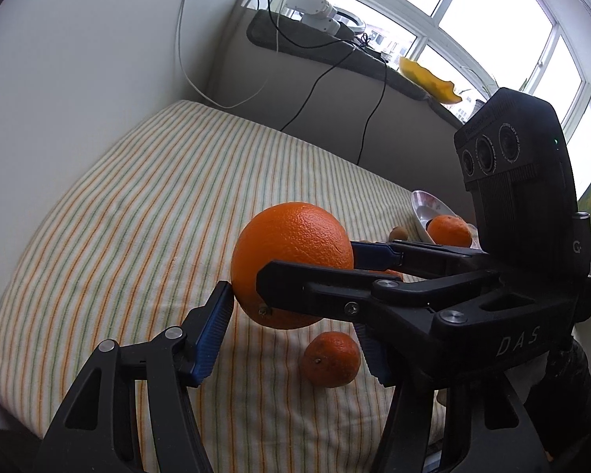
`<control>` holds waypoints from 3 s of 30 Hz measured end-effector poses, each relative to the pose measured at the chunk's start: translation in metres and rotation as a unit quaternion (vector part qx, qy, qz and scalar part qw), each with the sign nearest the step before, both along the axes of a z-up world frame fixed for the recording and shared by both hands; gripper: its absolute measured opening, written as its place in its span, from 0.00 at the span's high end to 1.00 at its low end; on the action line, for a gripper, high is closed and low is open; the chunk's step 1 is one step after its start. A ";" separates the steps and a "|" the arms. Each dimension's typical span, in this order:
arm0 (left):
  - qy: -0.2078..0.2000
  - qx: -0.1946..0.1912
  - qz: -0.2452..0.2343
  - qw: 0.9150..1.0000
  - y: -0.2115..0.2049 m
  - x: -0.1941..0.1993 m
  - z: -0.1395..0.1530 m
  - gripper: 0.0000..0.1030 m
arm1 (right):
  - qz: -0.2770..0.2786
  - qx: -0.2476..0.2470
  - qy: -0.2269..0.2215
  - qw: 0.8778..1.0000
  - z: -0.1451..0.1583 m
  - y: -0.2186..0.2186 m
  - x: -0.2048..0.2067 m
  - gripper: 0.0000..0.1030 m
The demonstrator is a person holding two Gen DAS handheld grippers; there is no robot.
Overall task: Organize fruits
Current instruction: 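Lift the large orange with the right tool, then carry the large orange with the right tool over the plate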
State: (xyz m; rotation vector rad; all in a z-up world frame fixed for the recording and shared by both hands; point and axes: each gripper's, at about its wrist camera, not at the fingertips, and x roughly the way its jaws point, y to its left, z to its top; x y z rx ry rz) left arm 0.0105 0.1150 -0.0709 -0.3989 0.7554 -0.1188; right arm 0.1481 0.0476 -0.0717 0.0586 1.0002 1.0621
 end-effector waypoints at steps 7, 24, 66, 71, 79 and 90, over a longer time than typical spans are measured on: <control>-0.014 0.012 -0.018 1.000 -0.020 0.002 0.013 0.42 | -0.018 0.011 -0.013 1.000 0.014 -0.027 -0.002 0.22; -0.037 0.027 -0.085 0.995 -0.084 0.020 0.037 0.42 | -0.076 0.020 -0.043 0.996 0.041 -0.108 -0.006 0.22; -0.033 0.033 -0.243 0.969 -0.262 0.110 0.035 0.42 | -0.243 0.012 -0.040 0.969 0.023 -0.321 0.019 0.22; -0.030 0.039 -0.248 0.968 -0.275 0.120 0.032 0.42 | -0.249 0.015 -0.034 0.968 0.017 -0.337 0.028 0.22; -0.021 0.048 -0.245 0.968 -0.286 0.130 0.026 0.42 | -0.250 0.019 -0.026 0.968 0.005 -0.347 0.042 0.22; -0.011 0.064 -0.239 0.969 -0.295 0.141 0.020 0.42 | -0.254 0.034 -0.005 0.967 -0.009 -0.356 0.056 0.22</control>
